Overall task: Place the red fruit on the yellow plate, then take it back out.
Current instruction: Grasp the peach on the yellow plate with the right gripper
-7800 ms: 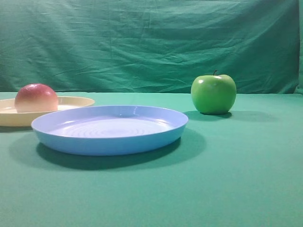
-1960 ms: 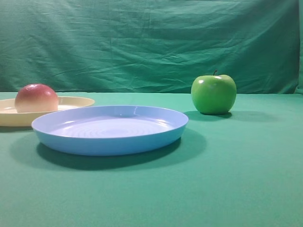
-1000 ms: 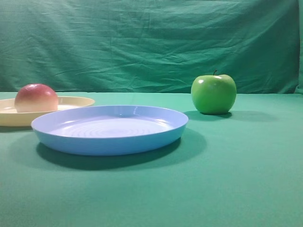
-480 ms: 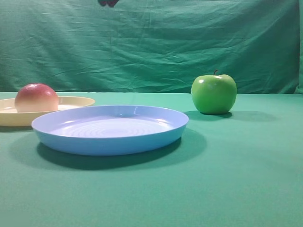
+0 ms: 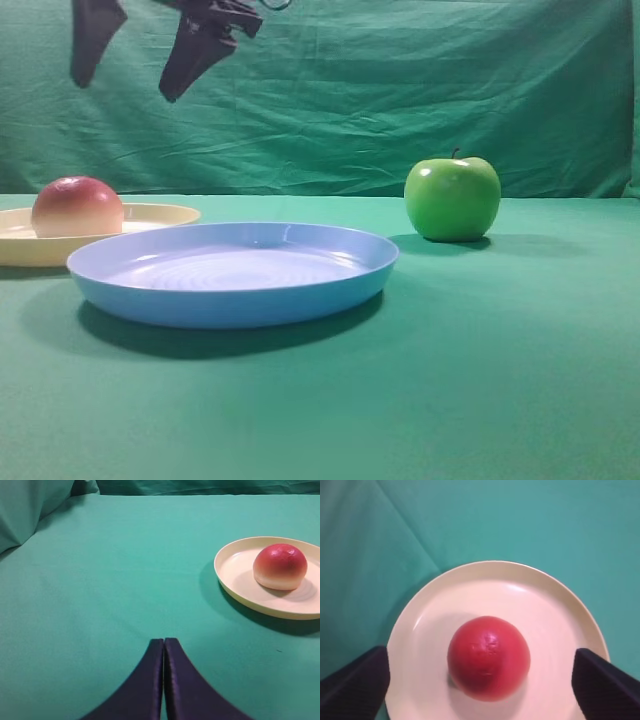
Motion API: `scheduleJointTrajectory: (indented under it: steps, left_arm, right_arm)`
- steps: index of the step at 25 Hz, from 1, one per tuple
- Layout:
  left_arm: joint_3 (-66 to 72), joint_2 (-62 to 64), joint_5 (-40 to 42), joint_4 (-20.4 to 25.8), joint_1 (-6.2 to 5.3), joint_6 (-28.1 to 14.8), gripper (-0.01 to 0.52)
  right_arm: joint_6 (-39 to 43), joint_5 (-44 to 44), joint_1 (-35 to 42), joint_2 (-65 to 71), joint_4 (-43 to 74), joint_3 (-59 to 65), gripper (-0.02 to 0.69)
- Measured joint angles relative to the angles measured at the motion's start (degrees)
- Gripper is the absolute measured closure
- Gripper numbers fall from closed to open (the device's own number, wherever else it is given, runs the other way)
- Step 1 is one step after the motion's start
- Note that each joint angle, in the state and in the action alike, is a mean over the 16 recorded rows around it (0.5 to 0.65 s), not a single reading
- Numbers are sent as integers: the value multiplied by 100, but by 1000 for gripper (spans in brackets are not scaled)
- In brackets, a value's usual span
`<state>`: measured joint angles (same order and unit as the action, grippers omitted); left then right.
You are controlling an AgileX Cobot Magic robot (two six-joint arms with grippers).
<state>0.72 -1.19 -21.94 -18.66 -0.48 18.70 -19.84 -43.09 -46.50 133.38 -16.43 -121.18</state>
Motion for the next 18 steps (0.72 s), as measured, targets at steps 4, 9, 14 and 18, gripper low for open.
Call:
scheduleJointTrajectory:
  steps: [4, 9, 14, 18]
  left_arm:
    - [0, 0, 0, 0, 0, 0, 514]
    - [0, 0, 0, 0, 0, 0, 514]
    - [0, 0, 0, 0, 0, 0, 514]
    - [0, 0, 0, 0, 0, 0, 514]
  right_arm:
    - [-138, 217, -60, 259, -32, -72, -4]
    - [-204, 496, -101, 523, 8, -89, -3]
    - [-217, 692, -99, 720, 60, -101, 54]
    - [-227, 717, -96, 812, 71, -110, 162]
